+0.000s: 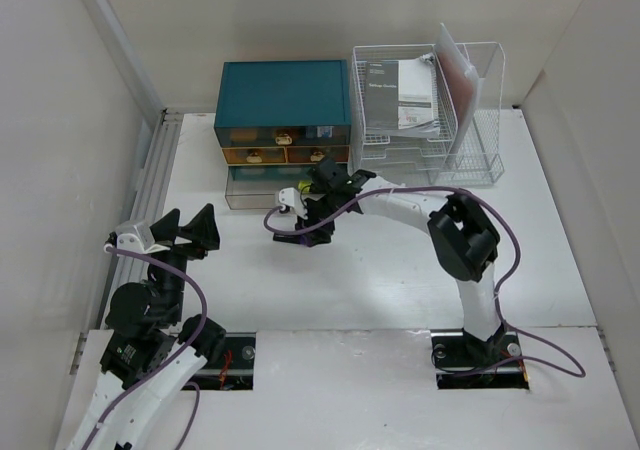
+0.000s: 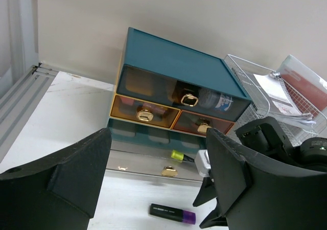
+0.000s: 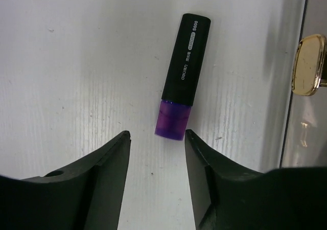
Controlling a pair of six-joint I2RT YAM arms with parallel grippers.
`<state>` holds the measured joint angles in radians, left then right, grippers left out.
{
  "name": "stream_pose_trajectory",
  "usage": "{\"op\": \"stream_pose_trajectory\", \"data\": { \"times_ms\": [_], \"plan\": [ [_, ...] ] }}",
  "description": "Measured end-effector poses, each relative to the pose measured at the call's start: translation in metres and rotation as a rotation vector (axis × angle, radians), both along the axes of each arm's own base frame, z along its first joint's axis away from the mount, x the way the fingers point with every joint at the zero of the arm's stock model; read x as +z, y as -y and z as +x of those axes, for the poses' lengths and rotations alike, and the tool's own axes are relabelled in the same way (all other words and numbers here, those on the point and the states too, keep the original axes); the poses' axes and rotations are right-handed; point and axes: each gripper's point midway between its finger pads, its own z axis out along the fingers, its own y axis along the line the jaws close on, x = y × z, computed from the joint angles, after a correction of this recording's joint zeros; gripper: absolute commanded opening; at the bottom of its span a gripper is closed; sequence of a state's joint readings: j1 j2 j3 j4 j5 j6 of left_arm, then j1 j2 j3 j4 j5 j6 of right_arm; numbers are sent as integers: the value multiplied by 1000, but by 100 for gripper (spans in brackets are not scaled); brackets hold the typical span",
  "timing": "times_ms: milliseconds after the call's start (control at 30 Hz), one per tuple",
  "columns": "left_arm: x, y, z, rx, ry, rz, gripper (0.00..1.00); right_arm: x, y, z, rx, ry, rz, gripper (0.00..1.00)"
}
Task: Organize the desk
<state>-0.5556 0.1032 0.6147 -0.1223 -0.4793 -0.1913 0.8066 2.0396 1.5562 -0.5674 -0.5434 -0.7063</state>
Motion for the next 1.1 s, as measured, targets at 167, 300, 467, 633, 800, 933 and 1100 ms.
{"op": "stream_pose_trajectory", "data": {
  "times_ms": [167, 300, 467, 633, 800, 933, 1100],
  "plan": [
    [0, 0, 0, 0, 0, 0, 72, -6, -3, 1, -37, -31, -1, 58],
    [0, 0, 0, 0, 0, 0, 72, -13, -6, 4, -67, -38, -2, 59],
    [0, 0, 0, 0, 0, 0, 72, -19, -11, 10, -116, -20, -9, 59],
    [0, 0, 0, 0, 0, 0, 72, -21, -15, 14, -155, 6, -14, 59],
    [0, 0, 0, 0, 0, 0, 72, -28, -14, 22, -197, 26, -30, 59],
    [0, 0, 0, 0, 1, 0, 72, -37, -13, 27, -214, 35, -46, 59],
    [0, 0, -1, 0, 2, -1, 72, -38, -14, 31, -222, 44, -46, 26]
  ]
}}
